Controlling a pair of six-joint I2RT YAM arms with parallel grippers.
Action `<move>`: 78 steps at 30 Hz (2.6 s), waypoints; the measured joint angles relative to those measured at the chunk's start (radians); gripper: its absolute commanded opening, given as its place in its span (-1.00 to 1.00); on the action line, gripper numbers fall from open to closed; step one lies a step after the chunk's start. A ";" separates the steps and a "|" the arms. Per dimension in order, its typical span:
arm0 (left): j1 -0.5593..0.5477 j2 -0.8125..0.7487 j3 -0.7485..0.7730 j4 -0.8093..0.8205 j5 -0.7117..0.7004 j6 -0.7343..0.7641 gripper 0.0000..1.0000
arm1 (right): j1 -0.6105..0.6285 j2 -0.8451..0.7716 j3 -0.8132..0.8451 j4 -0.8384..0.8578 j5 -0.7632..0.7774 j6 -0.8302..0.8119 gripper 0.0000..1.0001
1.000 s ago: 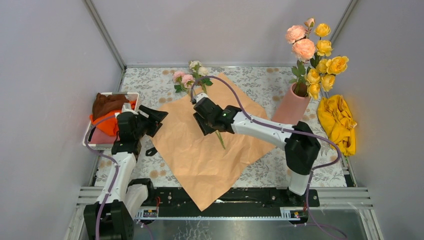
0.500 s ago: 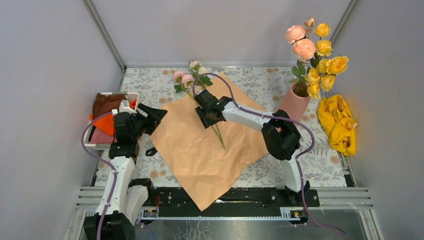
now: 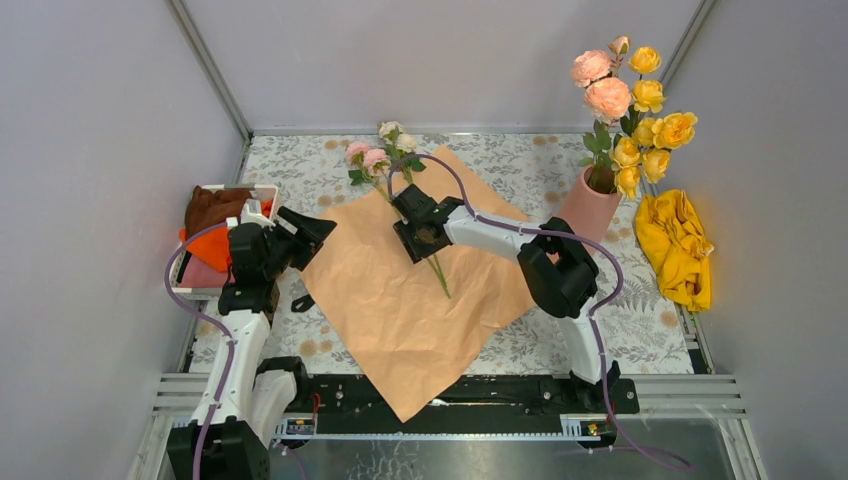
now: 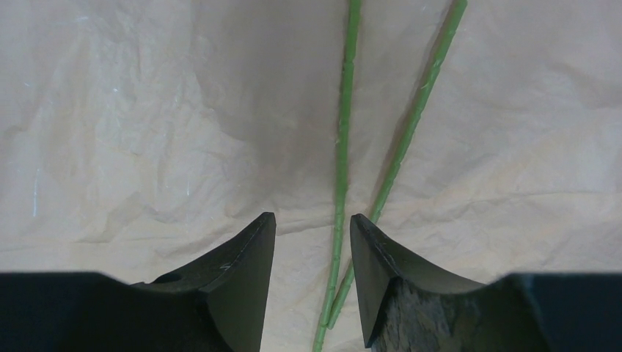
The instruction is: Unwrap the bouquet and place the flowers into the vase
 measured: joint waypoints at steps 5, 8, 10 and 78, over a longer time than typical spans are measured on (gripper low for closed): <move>0.000 0.002 0.000 0.001 0.001 0.000 0.58 | 0.000 0.000 -0.038 0.015 -0.014 0.001 -0.08; 0.000 0.002 0.000 0.001 0.001 0.000 0.58 | 0.000 0.000 -0.063 0.029 -0.018 0.000 -0.09; 0.000 0.002 0.000 0.001 0.001 0.001 0.58 | 0.000 0.000 -0.080 0.040 -0.019 0.000 -0.10; -0.210 0.283 -0.143 0.335 0.066 -0.138 0.55 | 0.032 -0.275 -0.214 0.175 -0.404 0.160 -1.00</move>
